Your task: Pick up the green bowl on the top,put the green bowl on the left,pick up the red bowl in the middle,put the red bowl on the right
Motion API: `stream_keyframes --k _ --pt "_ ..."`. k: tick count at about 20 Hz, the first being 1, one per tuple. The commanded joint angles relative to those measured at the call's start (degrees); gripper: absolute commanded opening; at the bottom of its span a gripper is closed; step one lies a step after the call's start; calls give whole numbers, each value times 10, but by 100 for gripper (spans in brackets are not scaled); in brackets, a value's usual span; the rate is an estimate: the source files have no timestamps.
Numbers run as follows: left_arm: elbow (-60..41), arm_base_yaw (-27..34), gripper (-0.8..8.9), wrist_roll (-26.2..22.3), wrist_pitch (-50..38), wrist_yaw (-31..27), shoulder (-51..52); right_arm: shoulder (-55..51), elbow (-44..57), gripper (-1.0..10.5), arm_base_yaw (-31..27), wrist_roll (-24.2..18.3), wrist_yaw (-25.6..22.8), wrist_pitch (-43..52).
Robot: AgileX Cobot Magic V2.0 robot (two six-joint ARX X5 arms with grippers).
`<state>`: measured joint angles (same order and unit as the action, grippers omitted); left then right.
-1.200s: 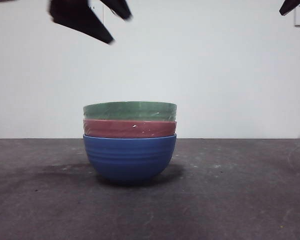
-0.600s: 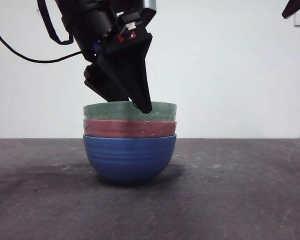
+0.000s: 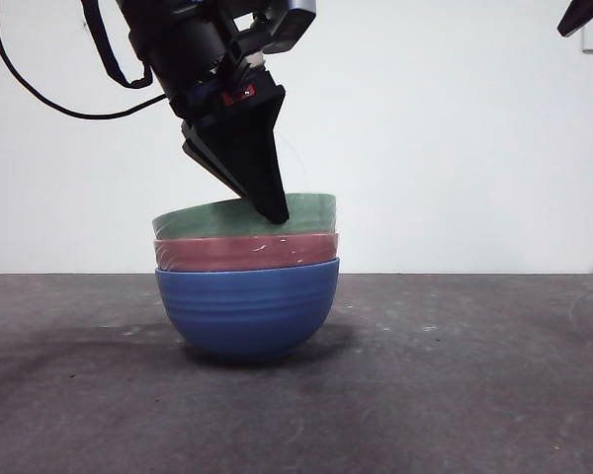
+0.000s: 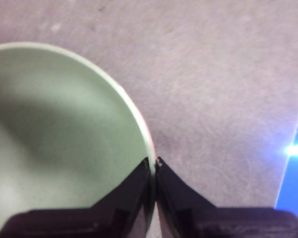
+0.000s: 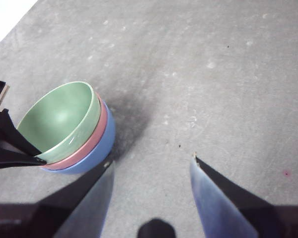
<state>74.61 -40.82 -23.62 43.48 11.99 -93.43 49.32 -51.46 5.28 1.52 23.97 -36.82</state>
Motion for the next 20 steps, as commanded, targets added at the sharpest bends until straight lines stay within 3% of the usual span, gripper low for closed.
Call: stream_keyframes --k 1,8,12,16,20 --pt "17 -6 -9 -7 18 1 -2 1 -1 252 1 0 -1 3" --pt "215 -20 -8 -2 202 0 17 2 -1 252 1 -2 -1 3" --pt "240 -19 -8 47 292 -33 90 2 -1 252 1 -2 -2 3" --pt "150 -19 -8 107 288 -77 174 2 -1 252 1 -2 -3 3" --pt "-20 -25 -8 192 209 -92 254 2 -1 252 1 -1 -3 3"
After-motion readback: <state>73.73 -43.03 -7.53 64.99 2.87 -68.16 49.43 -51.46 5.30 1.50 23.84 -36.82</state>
